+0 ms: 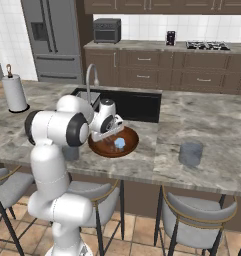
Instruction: There are four ice cubes in the ice bowl. Place two ice cubes in each glass of water.
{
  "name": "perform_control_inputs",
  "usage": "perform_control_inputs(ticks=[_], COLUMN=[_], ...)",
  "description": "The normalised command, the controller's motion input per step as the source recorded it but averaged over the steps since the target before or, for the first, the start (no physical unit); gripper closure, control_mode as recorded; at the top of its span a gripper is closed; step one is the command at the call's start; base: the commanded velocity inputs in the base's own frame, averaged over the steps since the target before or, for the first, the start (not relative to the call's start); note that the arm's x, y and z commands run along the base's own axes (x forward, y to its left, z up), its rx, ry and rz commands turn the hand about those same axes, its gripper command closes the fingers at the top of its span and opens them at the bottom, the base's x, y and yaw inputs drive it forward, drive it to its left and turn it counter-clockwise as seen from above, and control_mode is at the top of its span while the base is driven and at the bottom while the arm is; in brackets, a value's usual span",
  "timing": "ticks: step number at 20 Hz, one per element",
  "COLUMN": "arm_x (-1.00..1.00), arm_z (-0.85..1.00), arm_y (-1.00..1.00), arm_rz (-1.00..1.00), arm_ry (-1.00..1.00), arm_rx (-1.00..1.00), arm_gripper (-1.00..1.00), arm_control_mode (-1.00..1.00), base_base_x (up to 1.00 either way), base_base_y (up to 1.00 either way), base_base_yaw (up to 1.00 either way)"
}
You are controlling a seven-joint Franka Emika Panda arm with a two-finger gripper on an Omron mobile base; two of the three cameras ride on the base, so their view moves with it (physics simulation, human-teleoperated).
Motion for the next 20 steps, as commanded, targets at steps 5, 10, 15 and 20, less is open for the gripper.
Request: perform_control_inputs(ticks=[5,10,15,20], arm_x=[0.05,0.14,0.21,0.13], arm_z=[-0.18,-0.13,-0.06,-0.03], arm_y=[0.07,0.01,0.0,0.0], arm_rz=[0.0,0.0,0.0,0.0], arm_ry=[0.0,0.0,0.0,0.0], arm_rx=[0.0,0.0,0.0,0.0], arm_gripper=[-1.0,-1.0,-1.0,-1.0], arm_control_mode=[-1.0,-1.0,-1.0,-1.0], base_base_x=[0.0,0.0,0.0,0.0], base_base_y=[0.0,0.0,0.0,0.0], base_base_yaw=[0.0,0.0,0.0,0.0])
